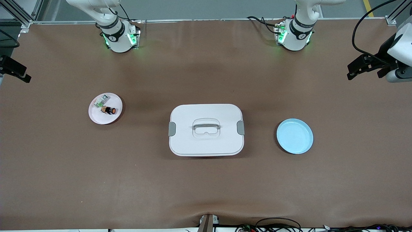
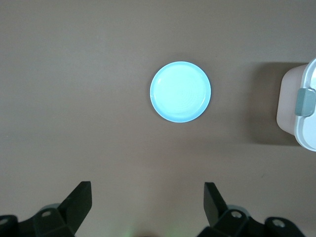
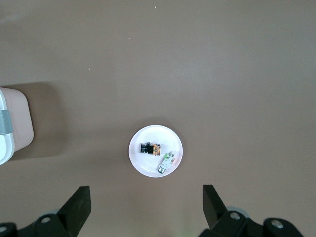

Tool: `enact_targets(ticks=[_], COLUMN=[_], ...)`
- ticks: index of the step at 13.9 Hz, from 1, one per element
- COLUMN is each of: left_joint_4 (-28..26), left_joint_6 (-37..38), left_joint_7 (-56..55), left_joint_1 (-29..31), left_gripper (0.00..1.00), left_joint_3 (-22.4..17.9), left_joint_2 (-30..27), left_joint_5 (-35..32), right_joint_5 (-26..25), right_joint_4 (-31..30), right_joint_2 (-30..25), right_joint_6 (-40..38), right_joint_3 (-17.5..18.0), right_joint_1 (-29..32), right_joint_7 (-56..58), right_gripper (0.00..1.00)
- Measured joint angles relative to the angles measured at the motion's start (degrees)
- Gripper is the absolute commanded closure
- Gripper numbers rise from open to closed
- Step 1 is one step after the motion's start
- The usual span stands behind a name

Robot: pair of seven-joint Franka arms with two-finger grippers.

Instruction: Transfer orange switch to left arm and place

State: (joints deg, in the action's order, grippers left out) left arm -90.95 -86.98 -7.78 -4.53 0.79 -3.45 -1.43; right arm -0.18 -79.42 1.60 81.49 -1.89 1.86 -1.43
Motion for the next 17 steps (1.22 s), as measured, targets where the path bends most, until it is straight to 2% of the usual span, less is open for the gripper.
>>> enact_targets(ticks=[3, 9, 17], left_joint_4=[0.14, 1.49, 0.66], left_joint_6=[0.00, 0.00, -0.38], left_joint_7=[0.00, 0.13, 2.50], left_joint_1=[0.00, 0.00, -0.02], left_gripper=[0.00, 0.00, 0.00], left_joint_3=[0.01, 0.06, 0.38], left_joint_2=[0.00, -0.01, -0.02], left_joint_5=[0.00, 0.00, 0.00], right_joint_5=[2.30, 2.58, 2.95], right_joint_4=[0.00, 0.00, -1.43], right_joint_2=[0.01, 0.01, 0.70], right_joint_6=[0.00, -0.02, -0.38], right_joint_3=[-0.27, -0.40, -0.07], right_joint_1=[0.51, 0.67, 0.60], right_joint_7=[-0.06, -0.06, -0.05], right_gripper=[0.00, 0.00, 0.00])
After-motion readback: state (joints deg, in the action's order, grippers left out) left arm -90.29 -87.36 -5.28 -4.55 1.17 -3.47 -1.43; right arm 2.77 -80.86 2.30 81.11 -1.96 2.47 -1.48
